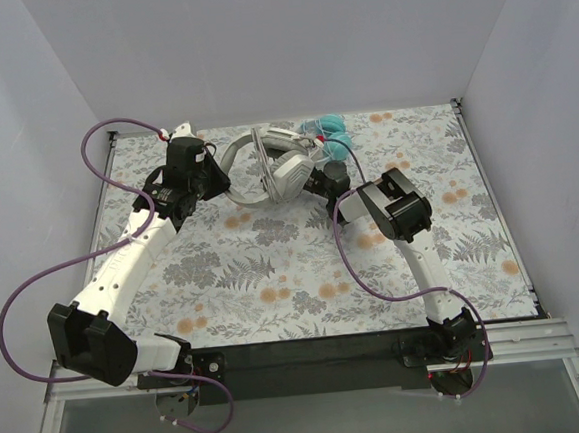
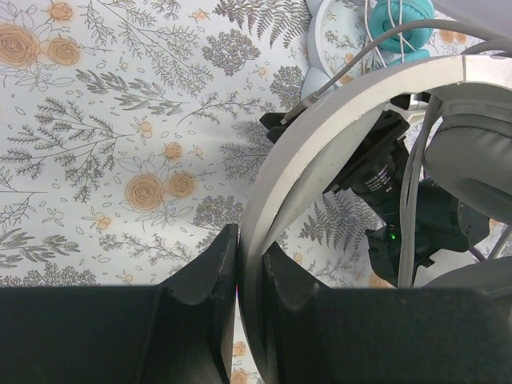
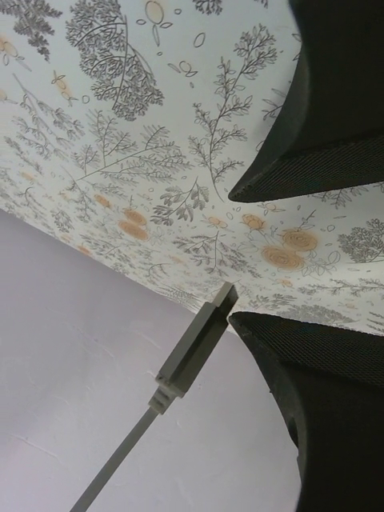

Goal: Wrap the headphones
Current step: Place the headphones on the table

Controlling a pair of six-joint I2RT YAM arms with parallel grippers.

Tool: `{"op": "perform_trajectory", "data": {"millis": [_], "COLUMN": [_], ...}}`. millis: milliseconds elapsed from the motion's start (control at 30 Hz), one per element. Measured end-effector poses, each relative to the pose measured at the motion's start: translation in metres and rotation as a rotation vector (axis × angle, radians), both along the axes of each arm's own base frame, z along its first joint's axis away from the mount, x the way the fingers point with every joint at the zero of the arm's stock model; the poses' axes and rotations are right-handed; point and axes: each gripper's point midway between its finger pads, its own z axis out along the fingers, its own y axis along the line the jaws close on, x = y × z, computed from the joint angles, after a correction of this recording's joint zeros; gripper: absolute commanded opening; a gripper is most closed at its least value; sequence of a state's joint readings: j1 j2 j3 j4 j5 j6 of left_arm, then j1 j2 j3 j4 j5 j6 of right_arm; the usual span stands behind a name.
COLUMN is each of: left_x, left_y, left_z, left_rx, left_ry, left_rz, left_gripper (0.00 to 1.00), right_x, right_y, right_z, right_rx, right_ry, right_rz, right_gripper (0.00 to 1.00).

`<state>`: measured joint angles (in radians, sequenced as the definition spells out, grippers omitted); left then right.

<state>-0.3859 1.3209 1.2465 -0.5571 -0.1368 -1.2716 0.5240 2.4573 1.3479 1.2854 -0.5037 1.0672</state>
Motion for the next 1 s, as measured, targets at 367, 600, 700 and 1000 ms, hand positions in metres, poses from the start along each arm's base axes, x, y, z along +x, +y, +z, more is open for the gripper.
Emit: {"op": "perform_trajectory", "data": {"millis": [367, 600, 700, 1000], "left_x": [0.002, 0.004, 0.004, 0.004], "left_y": [-0.002, -0.003, -0.003, -0.002], "left_z": [0.01, 0.006, 0.006, 0.005], "left_rx": [-0.009, -0.006, -0.005, -0.002], "left_ry": [-0.013, -0.003, -0.002, -0.001], "left_rz": [-0.005, -0.006, -0.006, -0.003], "left_gripper": [0.0, 0.0, 0.0, 0.0], "right_x": [0.017, 0.02, 0.02, 0.009], "right_y": [0.007, 0.006, 0.004, -0.002], "right_z": [0.044, 0.048, 0.047, 0.03], "right_rx": [0.059, 0.065, 0.067, 0.062], "right_ry": [-0.105, -0.11, -0.097, -0.014], "right_rz": [0.01, 0.005, 0.004, 0.002], "right_gripper": [0.64, 0.58, 0.47, 0.08]}}
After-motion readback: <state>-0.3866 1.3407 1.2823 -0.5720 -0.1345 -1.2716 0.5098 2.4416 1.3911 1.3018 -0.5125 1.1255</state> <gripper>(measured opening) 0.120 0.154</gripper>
